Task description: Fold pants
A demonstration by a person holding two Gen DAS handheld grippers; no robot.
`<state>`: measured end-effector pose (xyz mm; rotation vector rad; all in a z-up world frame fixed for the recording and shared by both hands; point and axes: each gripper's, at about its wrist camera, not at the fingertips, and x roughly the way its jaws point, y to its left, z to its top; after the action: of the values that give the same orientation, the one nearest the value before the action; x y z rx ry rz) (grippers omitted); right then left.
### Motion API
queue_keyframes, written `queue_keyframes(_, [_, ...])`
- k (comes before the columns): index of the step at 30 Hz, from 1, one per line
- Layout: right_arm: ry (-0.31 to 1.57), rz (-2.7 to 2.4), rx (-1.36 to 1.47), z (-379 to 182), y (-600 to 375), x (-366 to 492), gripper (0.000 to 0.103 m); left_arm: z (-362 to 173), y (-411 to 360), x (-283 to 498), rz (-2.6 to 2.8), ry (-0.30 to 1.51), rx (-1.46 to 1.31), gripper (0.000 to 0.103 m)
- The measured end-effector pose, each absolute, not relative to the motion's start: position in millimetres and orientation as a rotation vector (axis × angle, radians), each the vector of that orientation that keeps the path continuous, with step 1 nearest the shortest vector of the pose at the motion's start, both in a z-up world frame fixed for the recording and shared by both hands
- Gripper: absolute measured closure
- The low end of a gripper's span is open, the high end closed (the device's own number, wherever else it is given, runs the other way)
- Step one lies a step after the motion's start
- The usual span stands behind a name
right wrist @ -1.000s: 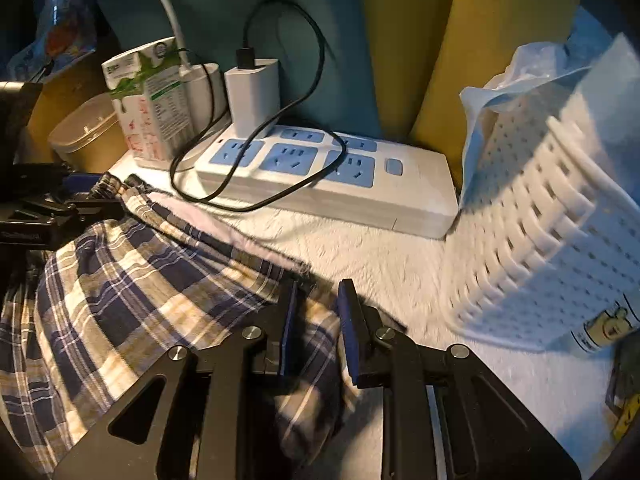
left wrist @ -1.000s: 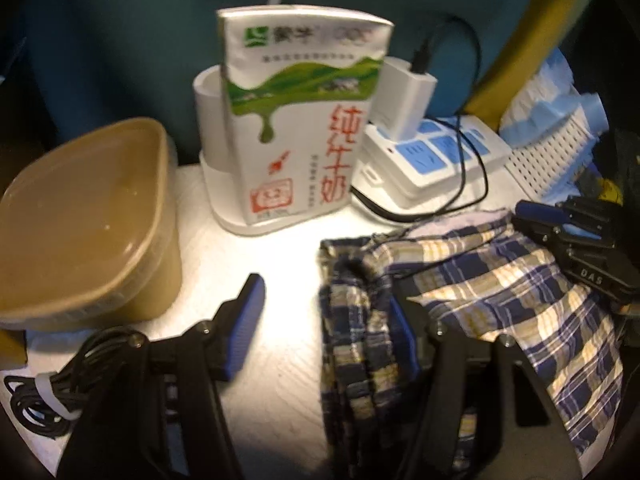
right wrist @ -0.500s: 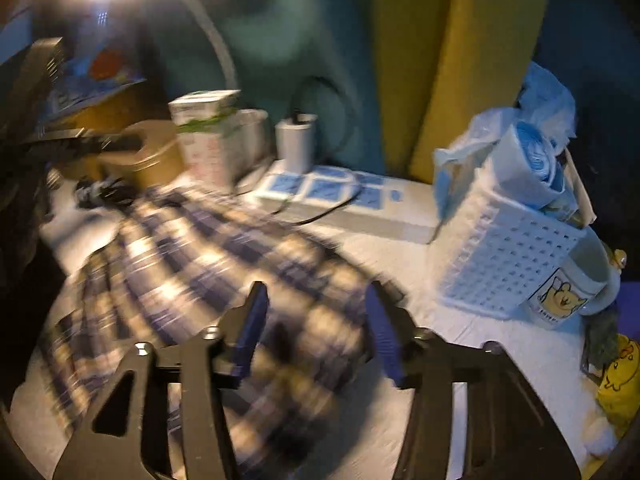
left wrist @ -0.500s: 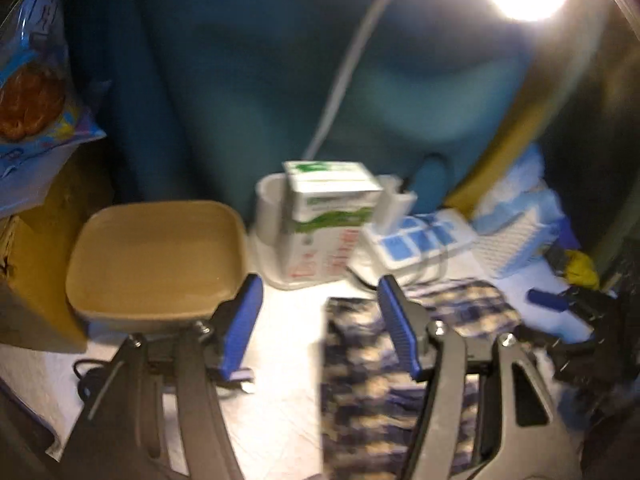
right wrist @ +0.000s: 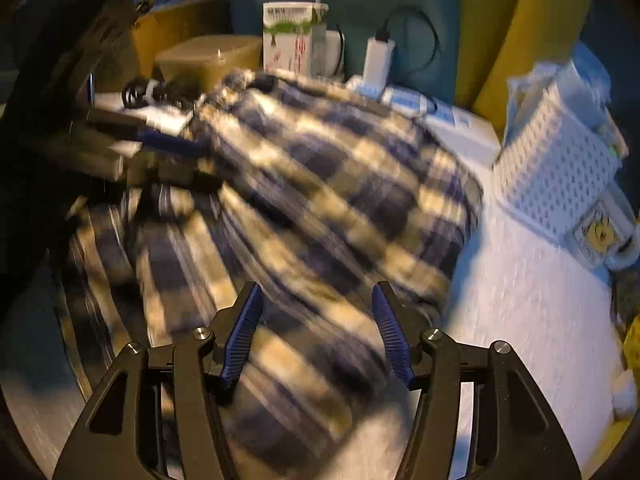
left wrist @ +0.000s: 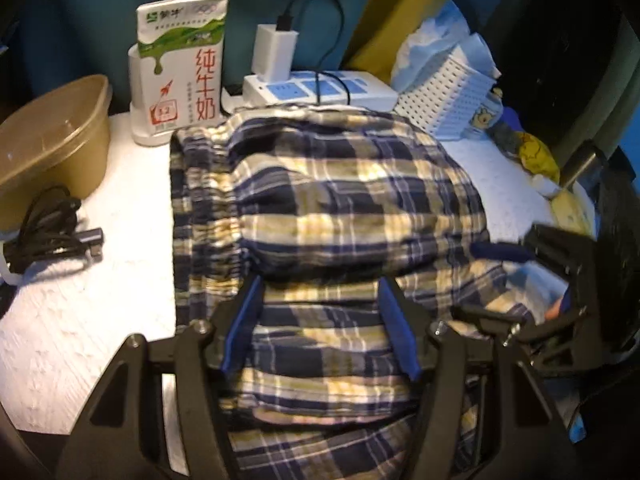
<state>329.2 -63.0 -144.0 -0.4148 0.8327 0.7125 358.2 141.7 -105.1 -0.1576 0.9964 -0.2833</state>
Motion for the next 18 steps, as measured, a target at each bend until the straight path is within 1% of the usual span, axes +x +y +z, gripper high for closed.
queue_keyframes(10, [0.865,0.699,-0.358,-143,-121,300,0.041,-98,143,357,-0.253,1.001,-0.147,0.042])
queue_keyframes(18, [0.876,0.634,-0.412,-137,-151,283,0.041,-61,155,354,-0.192,0.939,-0.122,0.042])
